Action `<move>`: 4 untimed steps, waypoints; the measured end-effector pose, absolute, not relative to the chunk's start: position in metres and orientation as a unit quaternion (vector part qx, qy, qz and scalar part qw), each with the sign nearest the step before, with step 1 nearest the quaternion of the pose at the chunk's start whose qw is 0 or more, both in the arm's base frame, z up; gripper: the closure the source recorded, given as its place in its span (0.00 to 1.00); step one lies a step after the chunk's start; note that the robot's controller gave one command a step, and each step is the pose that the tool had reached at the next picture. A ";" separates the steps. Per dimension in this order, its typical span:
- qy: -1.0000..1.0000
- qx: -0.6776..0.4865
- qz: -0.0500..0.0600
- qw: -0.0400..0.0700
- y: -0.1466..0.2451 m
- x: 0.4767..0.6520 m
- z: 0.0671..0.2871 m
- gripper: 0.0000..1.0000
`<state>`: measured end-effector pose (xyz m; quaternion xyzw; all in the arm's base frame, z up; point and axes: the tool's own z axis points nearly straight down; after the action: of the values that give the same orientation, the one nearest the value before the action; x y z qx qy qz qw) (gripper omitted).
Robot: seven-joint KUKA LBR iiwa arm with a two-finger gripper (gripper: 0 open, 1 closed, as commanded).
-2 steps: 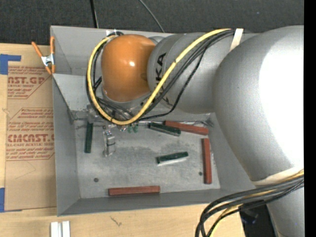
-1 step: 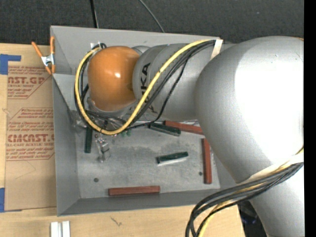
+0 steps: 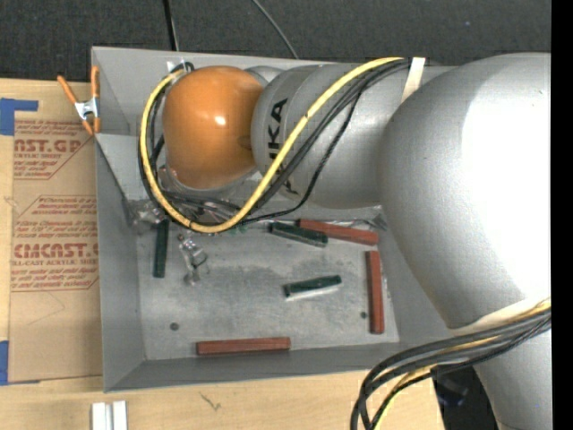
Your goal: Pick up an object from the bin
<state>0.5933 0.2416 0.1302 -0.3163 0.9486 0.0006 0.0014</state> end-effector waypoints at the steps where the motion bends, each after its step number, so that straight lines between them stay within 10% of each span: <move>1: 0.905 -0.426 0.000 0.003 0.241 0.594 0.074 0.00; 2: 0.901 -0.433 0.000 0.008 0.245 0.600 0.055 1.00; 4: 0.902 -0.432 0.001 0.003 0.246 0.601 0.097 1.00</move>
Offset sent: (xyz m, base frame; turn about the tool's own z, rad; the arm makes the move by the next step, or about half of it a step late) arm -0.0007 0.0045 -0.0602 -0.2907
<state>0.6011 0.2465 0.0969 -0.4324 0.9017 0.0008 0.0035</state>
